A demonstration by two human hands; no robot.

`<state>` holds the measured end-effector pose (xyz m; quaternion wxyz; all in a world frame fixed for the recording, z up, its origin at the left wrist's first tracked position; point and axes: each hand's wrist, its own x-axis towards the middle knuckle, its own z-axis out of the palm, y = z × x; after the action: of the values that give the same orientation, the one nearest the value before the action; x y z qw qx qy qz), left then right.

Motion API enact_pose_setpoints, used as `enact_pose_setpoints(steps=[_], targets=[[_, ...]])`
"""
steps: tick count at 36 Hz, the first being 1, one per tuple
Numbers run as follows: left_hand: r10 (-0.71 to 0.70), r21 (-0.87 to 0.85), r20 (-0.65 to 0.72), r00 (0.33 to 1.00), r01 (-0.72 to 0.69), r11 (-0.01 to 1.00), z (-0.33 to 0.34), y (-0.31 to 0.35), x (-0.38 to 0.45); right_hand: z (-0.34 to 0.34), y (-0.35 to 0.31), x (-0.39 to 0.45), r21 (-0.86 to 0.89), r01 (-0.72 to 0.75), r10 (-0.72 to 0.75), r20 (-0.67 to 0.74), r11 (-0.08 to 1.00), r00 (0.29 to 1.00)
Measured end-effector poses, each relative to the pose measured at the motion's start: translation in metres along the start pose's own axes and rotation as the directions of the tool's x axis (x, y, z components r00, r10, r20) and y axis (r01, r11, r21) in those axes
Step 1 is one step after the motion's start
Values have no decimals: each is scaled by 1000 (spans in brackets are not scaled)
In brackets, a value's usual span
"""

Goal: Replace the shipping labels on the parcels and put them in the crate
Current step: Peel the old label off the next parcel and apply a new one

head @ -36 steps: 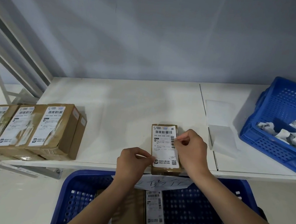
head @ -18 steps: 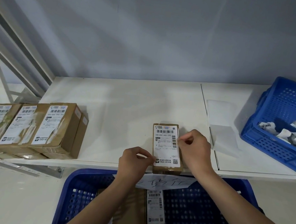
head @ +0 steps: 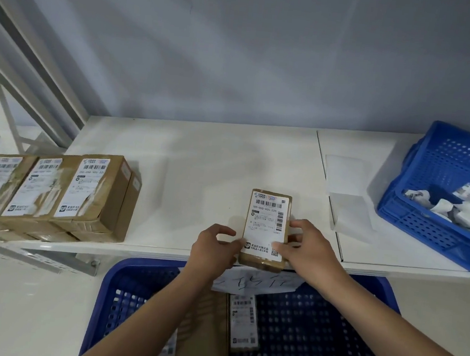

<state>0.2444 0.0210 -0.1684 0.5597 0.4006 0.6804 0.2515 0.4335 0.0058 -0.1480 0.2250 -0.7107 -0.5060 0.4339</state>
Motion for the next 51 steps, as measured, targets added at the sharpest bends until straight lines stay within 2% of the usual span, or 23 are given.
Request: enact_pose_setpoints(steps=[8,13,17,21,24,26,30,34,41,51], targets=[[53,46,95,994,-57,997,8,-4,-8,-2,3,-12,144,-71,64,56,987,996],[67,110,188,980,-89,990,7,-10,-22,-1,6,-20,139,-71,59,90,988,994],[48,55,213,976,-61,997,-1,-10,-29,-3,4,-28,153,-66,43,146,986,988],[56,-46,287,956,-45,998,-13,-7,-39,-8,2,-38,281,-100,37,224,954,974],[77,-46,331,940,-65,997,-17,-6,-49,-12,2,-46,343,-130,36,266,930,963],[88,-36,346,934,-80,996,-17,-5,-56,-16,2,-49,323,-134,35,296,937,955],[103,0,336,936,-109,994,-18,-1,-66,-23,0,-49,312,-152,32,359,938,933],[110,-18,297,948,-109,994,-27,2,-67,-22,-7,-56,270,-109,-2,381,956,925],[117,0,156,981,-119,993,-44,7,-61,-16,-14,-58,191,-26,-41,339,981,940],[136,35,142,981,-142,989,-48,26,-58,-11,-17,-59,228,-67,-39,430,971,902]])
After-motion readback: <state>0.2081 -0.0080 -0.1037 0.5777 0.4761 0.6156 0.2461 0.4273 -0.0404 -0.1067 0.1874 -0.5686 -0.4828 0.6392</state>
